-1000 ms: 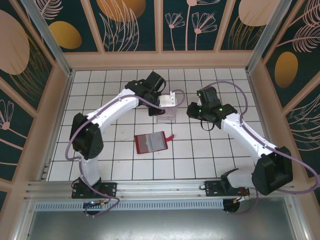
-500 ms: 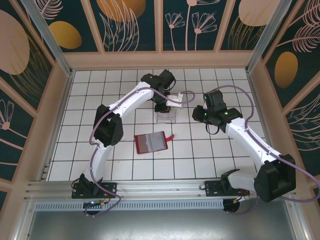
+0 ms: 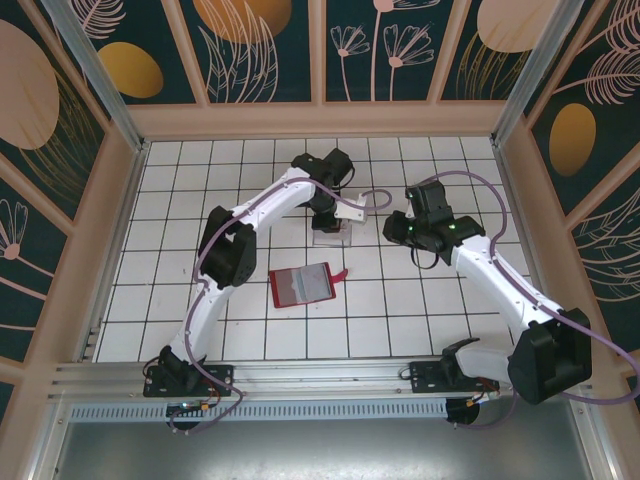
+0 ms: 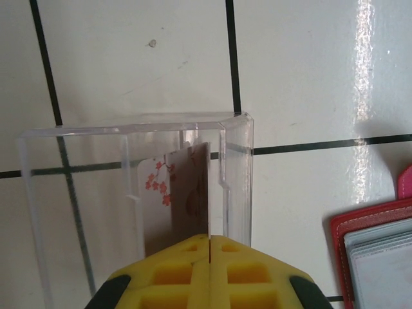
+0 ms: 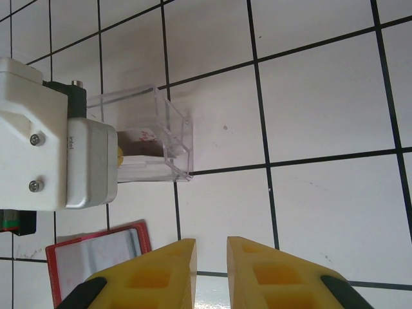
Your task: Take the credit cards out of the card holder
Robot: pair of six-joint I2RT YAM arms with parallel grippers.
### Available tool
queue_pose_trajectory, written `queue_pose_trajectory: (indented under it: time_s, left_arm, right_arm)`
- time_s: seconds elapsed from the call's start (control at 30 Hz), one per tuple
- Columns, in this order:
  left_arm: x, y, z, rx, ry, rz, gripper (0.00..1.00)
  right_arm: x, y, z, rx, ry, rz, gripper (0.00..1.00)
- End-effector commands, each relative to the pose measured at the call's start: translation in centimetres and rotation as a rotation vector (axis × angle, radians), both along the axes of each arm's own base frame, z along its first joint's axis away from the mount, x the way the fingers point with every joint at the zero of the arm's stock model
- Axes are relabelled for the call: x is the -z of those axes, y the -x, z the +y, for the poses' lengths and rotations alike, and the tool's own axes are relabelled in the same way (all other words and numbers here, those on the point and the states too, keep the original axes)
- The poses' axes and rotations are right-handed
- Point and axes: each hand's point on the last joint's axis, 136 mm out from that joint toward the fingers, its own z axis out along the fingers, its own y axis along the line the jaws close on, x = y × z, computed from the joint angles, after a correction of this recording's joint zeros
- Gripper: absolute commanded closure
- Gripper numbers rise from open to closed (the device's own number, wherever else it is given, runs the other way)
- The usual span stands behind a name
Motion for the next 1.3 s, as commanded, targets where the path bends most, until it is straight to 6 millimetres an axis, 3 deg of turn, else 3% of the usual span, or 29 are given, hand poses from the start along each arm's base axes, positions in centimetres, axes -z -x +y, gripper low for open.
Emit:
queue_pose_trajectory:
  time_s: [0.0, 0.17, 0.33, 0.57, 0.73, 0.97, 1.27]
  left_arm:
    - [0.5, 0.1, 0.2, -0.019, -0.011, 0.035, 1.0]
    - [-0.6, -1.1, -0.1, -0.035, -0.002, -0.02, 0.76]
    - [-2.7, -2.1, -0.4, -0.04, 0.027, -0.089, 0.63]
    - [-7.7, -2.9, -1.8, -0.117, 0.164, -0.161, 0.63]
    - [-11.0, -3.7, -1.7, -0.334, 0.297, -0.21, 0.63]
    - [-14.1, -4.5, 2.1, -0.805, 0.48, -0.31, 0.62]
    - [-11.4, -1.6, 6.3, -1.231, 0.51, -0.149, 0.68]
  right_arm:
    - [0.6, 0.1, 0.2, 0.0, -0.019, 0.019, 0.79]
    - [-0.1, 0.0, 0.2, -0.001, -0.023, 0.01, 0.79]
    - [-0.6, 0.0, 0.6, -0.01, -0.037, 0.0, 0.79]
    - [-0.2, 0.1, 2.9, -0.088, -0.05, 0.016, 0.78]
    - [1.3, 0.7, 6.1, -0.201, -0.075, 0.069, 0.74]
    - [5.1, 1.8, 10.1, -0.358, -0.057, 0.172, 0.68]
    - [10.1, 4.0, 11.2, -0.437, -0.033, 0.302, 0.67]
